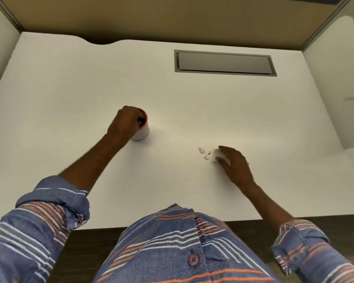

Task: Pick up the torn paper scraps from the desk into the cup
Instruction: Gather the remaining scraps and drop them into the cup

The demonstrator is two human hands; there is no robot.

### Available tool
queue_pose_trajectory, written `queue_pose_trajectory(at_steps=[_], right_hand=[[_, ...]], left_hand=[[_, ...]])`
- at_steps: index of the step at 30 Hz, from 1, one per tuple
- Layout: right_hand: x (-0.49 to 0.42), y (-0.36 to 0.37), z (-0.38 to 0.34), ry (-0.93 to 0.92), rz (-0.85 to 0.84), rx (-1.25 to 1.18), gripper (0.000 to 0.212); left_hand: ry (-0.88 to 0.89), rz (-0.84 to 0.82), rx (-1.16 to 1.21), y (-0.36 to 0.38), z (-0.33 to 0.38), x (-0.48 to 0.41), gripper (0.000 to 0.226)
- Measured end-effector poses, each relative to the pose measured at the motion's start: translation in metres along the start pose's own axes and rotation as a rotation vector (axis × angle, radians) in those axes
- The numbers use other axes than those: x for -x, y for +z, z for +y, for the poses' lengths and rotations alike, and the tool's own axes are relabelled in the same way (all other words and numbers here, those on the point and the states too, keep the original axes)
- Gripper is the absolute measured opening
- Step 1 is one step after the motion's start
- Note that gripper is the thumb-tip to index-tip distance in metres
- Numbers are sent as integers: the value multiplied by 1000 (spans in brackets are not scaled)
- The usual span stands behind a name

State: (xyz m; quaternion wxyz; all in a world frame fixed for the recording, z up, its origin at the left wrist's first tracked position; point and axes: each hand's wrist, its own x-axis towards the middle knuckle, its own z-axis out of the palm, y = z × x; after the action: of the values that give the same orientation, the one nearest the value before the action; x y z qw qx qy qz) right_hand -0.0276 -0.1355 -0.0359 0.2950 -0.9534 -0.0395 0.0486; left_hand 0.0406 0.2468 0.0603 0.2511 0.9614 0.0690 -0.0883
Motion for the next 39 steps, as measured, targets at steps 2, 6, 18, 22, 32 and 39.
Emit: queue_pose_trajectory(at_steps=[2,6,18,22,32,39], right_hand=[[2,10,-9,-71,-66,31,54],[-2,29,-31,-177,-130,92,54],[3,21,-27,-319,-215,383,22],[15,-3,-1,-224,-60,213,20],[59,-38,67,27,112,269,27],[75,-11,26,-84,-4,216,37]], left_hand=[[18,13,-12,-1,-1,0,27],[65,35,-26,-3,-3,1,23],[64,179,86,-3,-4,9,15],[35,206,168,-4,-1,11,16],[34,112,-61,9,1,8,28],[2,78,-118,9,6,3,30]])
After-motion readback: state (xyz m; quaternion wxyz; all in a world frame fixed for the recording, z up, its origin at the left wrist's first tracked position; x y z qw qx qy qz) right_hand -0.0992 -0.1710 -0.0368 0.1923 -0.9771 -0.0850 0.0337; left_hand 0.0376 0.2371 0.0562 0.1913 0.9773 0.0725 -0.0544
